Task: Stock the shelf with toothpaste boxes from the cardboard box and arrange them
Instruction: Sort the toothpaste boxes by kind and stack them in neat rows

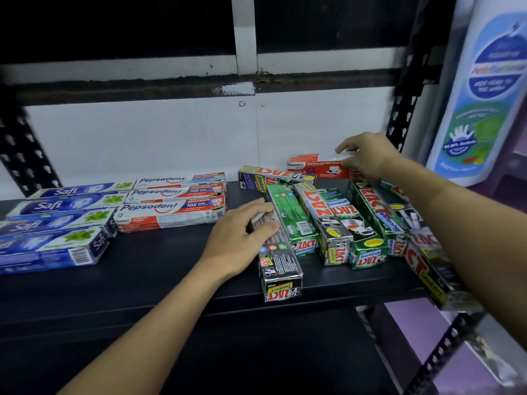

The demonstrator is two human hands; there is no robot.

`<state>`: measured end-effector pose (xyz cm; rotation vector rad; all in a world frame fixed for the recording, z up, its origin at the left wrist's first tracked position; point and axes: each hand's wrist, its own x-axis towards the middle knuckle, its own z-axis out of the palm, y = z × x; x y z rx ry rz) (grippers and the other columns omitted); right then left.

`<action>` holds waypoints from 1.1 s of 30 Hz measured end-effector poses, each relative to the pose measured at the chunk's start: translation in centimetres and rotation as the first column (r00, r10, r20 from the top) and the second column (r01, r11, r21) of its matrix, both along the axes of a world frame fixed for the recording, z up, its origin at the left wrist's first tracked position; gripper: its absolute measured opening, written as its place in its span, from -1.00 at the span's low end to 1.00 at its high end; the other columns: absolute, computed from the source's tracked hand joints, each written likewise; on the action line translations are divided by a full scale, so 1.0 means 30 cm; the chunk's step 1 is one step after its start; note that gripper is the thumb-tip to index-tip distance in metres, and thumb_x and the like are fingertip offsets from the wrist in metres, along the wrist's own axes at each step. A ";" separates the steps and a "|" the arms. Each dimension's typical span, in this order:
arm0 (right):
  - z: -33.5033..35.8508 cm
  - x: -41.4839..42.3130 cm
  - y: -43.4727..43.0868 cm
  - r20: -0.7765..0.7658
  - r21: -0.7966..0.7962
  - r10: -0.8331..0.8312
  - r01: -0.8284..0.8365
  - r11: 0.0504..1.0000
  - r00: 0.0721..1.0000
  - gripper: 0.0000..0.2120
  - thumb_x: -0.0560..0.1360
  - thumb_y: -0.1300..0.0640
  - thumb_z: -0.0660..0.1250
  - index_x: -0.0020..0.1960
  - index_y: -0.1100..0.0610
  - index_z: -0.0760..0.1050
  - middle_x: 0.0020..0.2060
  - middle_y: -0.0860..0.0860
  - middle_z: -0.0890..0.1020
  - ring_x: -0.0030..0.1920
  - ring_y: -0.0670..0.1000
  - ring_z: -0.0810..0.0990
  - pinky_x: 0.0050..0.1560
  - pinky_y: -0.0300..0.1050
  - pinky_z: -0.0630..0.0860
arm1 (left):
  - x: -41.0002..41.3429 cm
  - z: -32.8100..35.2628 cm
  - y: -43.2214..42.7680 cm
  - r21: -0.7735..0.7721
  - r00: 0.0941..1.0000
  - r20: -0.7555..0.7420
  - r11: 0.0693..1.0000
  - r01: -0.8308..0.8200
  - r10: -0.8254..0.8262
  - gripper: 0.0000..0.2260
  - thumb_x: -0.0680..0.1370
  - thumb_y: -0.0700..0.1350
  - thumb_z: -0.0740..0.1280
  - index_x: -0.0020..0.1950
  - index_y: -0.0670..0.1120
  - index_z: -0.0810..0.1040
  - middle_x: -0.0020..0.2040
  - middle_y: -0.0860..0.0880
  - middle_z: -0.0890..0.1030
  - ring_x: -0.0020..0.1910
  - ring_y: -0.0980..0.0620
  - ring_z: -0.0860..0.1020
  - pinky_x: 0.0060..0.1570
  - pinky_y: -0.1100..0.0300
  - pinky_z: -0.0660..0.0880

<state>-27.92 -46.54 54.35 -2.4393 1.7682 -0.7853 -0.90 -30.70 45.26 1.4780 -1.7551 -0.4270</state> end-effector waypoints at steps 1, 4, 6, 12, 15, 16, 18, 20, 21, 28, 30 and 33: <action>0.013 -0.005 0.015 0.002 -0.028 -0.002 0.002 1.000 1.000 -0.70 0.52 0.11 0.42 0.24 0.10 0.58 0.18 0.16 0.62 0.12 0.13 0.59 0.12 -0.03 0.51 | 0.000 0.000 0.000 0.001 1.000 0.007 1.000 -0.004 0.003 -0.56 0.46 0.28 0.25 0.31 0.25 0.52 0.43 0.33 0.38 0.44 0.18 0.33 0.46 -0.07 0.25; 0.049 -0.015 0.073 0.001 -0.092 0.010 -0.010 0.996 1.000 -0.70 0.52 0.11 0.41 0.24 0.11 0.57 0.15 0.15 0.64 0.06 0.12 0.61 0.04 -0.06 0.54 | -0.002 0.003 0.006 0.003 1.000 0.019 1.000 -0.004 0.003 -0.56 0.47 0.30 0.23 0.31 0.24 0.52 0.42 0.31 0.39 0.43 0.14 0.35 0.44 -0.05 0.28; 0.069 -0.015 0.124 -0.003 -0.118 0.046 -0.046 0.992 0.999 -0.71 0.52 0.13 0.41 0.24 0.11 0.57 0.14 0.15 0.64 0.06 0.12 0.63 0.04 -0.07 0.55 | -0.007 0.011 0.020 -0.014 0.999 0.037 1.000 -0.011 0.011 -0.62 0.53 0.28 0.22 0.30 0.23 0.51 0.39 0.30 0.41 0.41 0.11 0.37 0.41 0.03 0.29; 0.096 0.051 0.338 0.064 -0.173 0.203 -0.190 0.967 0.977 -0.74 0.51 0.12 0.42 0.20 0.04 0.61 0.09 -0.03 0.67 0.04 -0.03 0.61 0.10 -0.05 0.56 | -0.013 0.034 0.075 -0.165 0.989 -0.037 0.975 -0.150 0.146 -0.41 0.55 0.39 0.07 0.53 0.17 0.23 0.47 0.12 0.38 0.43 0.12 0.34 0.39 0.02 0.32; 0.080 0.115 0.436 0.181 -0.127 0.284 -0.264 0.956 0.942 -0.78 0.49 0.08 0.45 0.13 -0.06 0.62 -0.05 -0.20 0.65 0.00 -0.11 0.60 0.04 -0.17 0.54 | 0.022 0.058 0.125 -0.147 0.928 -0.326 0.960 -0.237 0.179 -0.40 0.55 0.37 0.14 0.54 0.17 0.23 0.46 0.14 0.40 0.38 0.15 0.42 0.37 0.08 0.38; 0.072 0.141 0.468 0.212 -0.129 0.317 -0.295 0.947 0.924 -0.78 0.48 0.08 0.45 0.12 -0.08 0.62 -0.07 -0.25 0.64 -0.01 -0.15 0.60 0.02 -0.26 0.50 | 0.041 0.070 0.153 -0.131 0.899 -0.401 0.961 -0.244 0.174 -0.41 0.54 0.35 0.16 0.53 0.17 0.26 0.43 0.15 0.44 0.32 0.18 0.47 0.34 0.11 0.41; 0.049 0.203 0.532 0.251 -0.145 0.391 -0.365 0.920 0.885 -0.79 0.47 0.08 0.46 0.09 -0.08 0.62 -0.07 -0.27 0.65 -0.02 -0.22 0.59 -0.03 -0.38 0.46 | 0.092 0.095 0.226 -0.129 0.842 -0.517 0.959 -0.254 0.154 -0.49 0.55 0.28 0.21 0.47 0.17 0.36 0.25 0.16 0.58 0.12 0.19 0.61 0.15 0.16 0.54; 0.018 0.280 0.590 0.278 -0.151 0.466 -0.441 0.885 0.840 -0.80 0.47 0.08 0.47 0.09 -0.07 0.62 -0.04 -0.27 0.65 -0.01 -0.28 0.59 -0.04 -0.42 0.46 | 0.162 0.108 0.314 -0.145 0.797 -0.582 0.944 -0.297 0.161 -0.59 0.56 0.19 0.28 0.38 0.10 0.48 0.08 0.15 0.66 0.00 0.14 0.66 -0.05 0.17 0.61; 0.001 0.320 0.613 0.284 -0.156 0.499 -0.474 0.867 0.819 -0.79 0.48 0.08 0.46 0.10 -0.07 0.62 -0.03 -0.29 0.64 0.01 -0.29 0.58 -0.03 -0.42 0.46 | 0.200 0.110 0.360 -0.147 0.781 -0.602 0.939 -0.312 0.165 -0.60 0.55 0.16 0.30 0.34 0.05 0.52 0.05 0.13 0.67 0.02 0.13 0.66 -0.09 0.14 0.62; -0.135 0.585 0.718 0.091 -0.270 0.625 -0.584 0.765 0.776 -0.73 0.44 0.14 0.48 0.13 0.02 0.60 0.04 -0.10 0.63 0.10 -0.05 0.55 0.15 -0.23 0.38 | 0.425 0.056 0.602 -0.143 0.761 -0.599 0.902 -0.407 0.249 -0.72 0.50 -0.33 0.40 0.11 -0.01 0.62 -0.08 0.10 0.72 -0.05 0.14 0.66 0.05 0.19 0.56; -0.207 0.653 0.745 -0.012 -0.297 0.615 -0.590 0.751 0.788 -0.71 0.42 0.20 0.48 0.12 0.04 0.58 0.02 -0.05 0.60 0.06 0.06 0.53 0.13 -0.03 0.45 | 0.464 0.017 0.637 -0.148 0.813 -0.501 0.896 -0.419 0.297 -0.66 0.46 -0.39 0.41 0.12 -0.02 0.62 -0.01 0.06 0.71 0.02 0.12 0.66 0.08 0.22 0.56; -0.298 0.703 0.786 0.006 -0.292 0.614 -0.586 0.756 0.789 -0.77 0.43 0.21 0.46 0.06 0.03 0.57 0.01 -0.07 0.56 0.05 0.06 0.49 0.05 0.07 0.48 | 0.506 -0.050 0.664 -0.244 0.899 -0.246 0.874 -0.420 0.363 -0.62 0.40 -0.42 0.42 0.13 -0.06 0.61 0.14 0.05 0.63 0.18 0.06 0.60 0.21 0.06 0.55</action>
